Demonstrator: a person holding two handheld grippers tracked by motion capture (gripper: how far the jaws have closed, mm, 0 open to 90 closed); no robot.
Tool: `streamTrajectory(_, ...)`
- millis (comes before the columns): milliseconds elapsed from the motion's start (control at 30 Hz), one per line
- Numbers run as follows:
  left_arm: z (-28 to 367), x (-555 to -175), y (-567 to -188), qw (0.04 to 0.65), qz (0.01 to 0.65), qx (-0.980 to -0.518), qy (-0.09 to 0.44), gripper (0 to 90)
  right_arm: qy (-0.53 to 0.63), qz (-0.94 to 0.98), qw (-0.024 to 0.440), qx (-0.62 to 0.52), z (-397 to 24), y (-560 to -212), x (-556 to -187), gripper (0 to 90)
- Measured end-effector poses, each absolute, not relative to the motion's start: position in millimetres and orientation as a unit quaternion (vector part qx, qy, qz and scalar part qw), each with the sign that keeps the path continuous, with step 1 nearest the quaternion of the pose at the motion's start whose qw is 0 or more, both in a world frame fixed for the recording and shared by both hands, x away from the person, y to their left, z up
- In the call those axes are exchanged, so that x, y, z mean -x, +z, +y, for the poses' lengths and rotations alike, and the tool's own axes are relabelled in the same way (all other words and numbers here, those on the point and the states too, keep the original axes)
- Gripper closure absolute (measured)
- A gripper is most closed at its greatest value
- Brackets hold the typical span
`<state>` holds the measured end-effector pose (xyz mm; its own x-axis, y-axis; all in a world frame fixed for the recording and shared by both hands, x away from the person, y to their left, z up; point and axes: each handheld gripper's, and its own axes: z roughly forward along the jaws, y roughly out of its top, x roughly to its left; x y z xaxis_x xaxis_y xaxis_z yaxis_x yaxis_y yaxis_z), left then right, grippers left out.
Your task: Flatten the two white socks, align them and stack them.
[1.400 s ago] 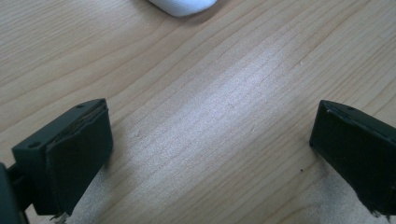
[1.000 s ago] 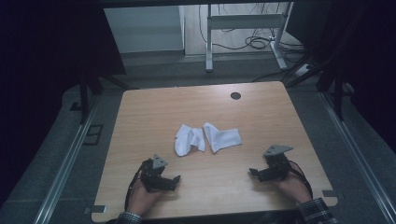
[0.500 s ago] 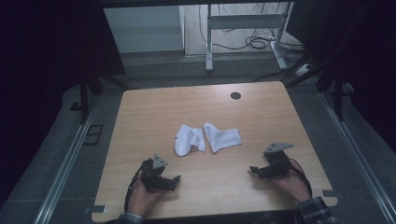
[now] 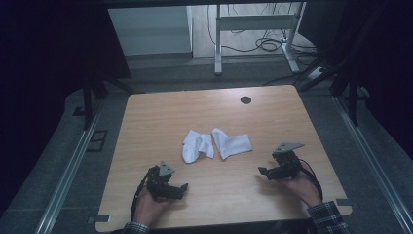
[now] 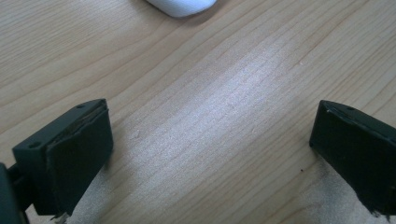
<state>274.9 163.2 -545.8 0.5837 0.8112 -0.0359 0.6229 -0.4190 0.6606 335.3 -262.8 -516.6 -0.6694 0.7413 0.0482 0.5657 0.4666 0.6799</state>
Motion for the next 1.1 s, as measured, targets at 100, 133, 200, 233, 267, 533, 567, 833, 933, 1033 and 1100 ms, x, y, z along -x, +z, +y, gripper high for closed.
streamTrajectory(100, 163.4, -275.0, -545.7, 0.322, 0.432, -0.83, 0.146, 0.0, 0.344, 0.846, 0.13, -0.386, -258.8, -510.4, -341.3, 23.7)
streamTrajectory(133, 163.4, -275.0, -545.7, 0.322, 0.432, -0.83, 0.146, 0.0, 0.344, 0.846, 0.13, -0.386, -258.8, -510.4, -341.3, 23.7)
streamTrajectory(200, 163.4, -275.0, -545.7, 0.322, 0.432, -0.83, 0.146, 0.0, 0.349, 0.843, 0.134, -0.387, -253.5, -503.0, -351.1, 31.8)
streamTrajectory(233, 163.4, -275.0, -545.7, 0.322, 0.432, -0.83, 0.146, 0.0, 0.348, 0.842, 0.135, -0.388, -251.5, -500.4, -355.0, 35.3)
streamTrajectory(267, 163.4, -275.0, -545.7, 0.322, 0.432, -0.83, 0.146, 0.0, 0.348, 0.842, 0.135, -0.388, -251.5, -500.4, -355.0, 35.3)
streamTrajectory(533, 163.4, -275.0, -545.7, 0.322, 0.432, -0.83, 0.146, 0.0, 0.356, 0.831, 0.121, -0.41, -229.4, -488.9, -393.5, 49.0)
streamTrajectory(567, 163.4, -275.0, -545.7, 0.322, 0.432, -0.83, 0.146, 0.0, 0.355, 0.831, 0.12, -0.412, -226.9, -489.0, -396.7, 50.0)
streamTrajectory(833, 163.4, -275.0, -545.8, 0.322, 0.432, -0.83, 0.146, 0.0, 0.329, 0.827, 0.141, -0.434, -208.6, -504.4, -421.7, 55.1)
streamTrajectory(933, 163.4, -275.0, -545.8, 0.322, 0.432, -0.829, 0.146, 0.0, 0.323, 0.826, 0.136, -0.441, -205.2, -514.2, -427.4, 50.1)
streamTrajectory(1033, 163.4, -275.0, -545.8, 0.322, 0.432, -0.83, 0.146, 0.0, 0.313, 0.831, 0.131, -0.44, -202.3, -524.0, -429.8, 50.7)
streamTrajectory(1100, 163.4, -275.0, -545.8, 0.322, 0.432, -0.83, 0.146, 0.0, 0.313, 0.833, 0.138, -0.435, -202.9, -527.5, -428.6, 59.5)
